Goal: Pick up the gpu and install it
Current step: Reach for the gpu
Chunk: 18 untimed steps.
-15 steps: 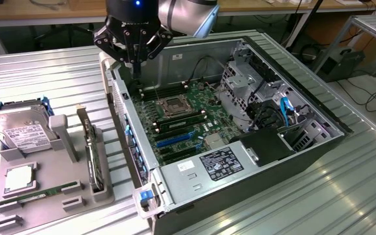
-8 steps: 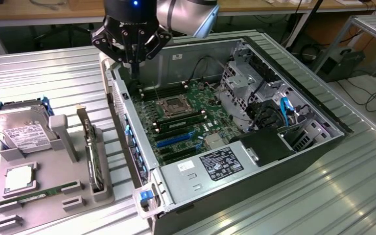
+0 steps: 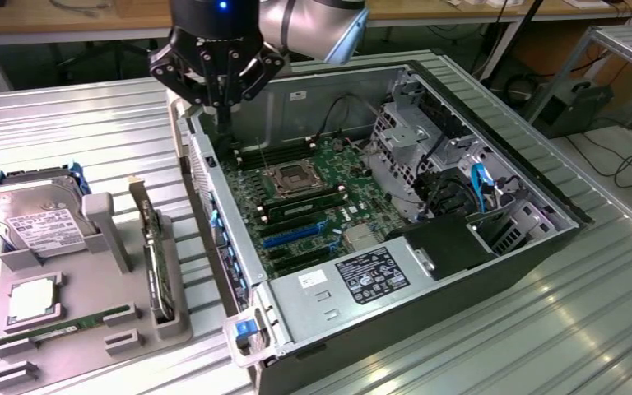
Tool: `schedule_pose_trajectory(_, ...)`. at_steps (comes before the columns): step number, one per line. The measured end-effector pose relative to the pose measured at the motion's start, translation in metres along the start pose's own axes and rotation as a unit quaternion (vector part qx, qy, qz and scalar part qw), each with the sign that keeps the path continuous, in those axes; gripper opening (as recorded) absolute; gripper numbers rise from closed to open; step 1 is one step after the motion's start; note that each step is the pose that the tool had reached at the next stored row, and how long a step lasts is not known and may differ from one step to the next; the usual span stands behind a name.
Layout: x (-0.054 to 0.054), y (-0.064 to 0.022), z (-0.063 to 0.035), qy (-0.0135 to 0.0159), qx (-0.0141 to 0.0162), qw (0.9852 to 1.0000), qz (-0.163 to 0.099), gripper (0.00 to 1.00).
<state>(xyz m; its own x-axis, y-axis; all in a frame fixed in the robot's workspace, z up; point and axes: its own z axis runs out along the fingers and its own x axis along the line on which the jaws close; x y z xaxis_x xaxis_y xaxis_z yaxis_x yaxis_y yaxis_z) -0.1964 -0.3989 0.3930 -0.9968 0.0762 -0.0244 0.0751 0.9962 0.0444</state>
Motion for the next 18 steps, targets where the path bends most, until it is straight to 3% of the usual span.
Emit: schedule_pose_trajectory(18, 0.0102, -0.0008, -0.0003, 0.0, 0.0, 1.0, 0.0, 0.11)
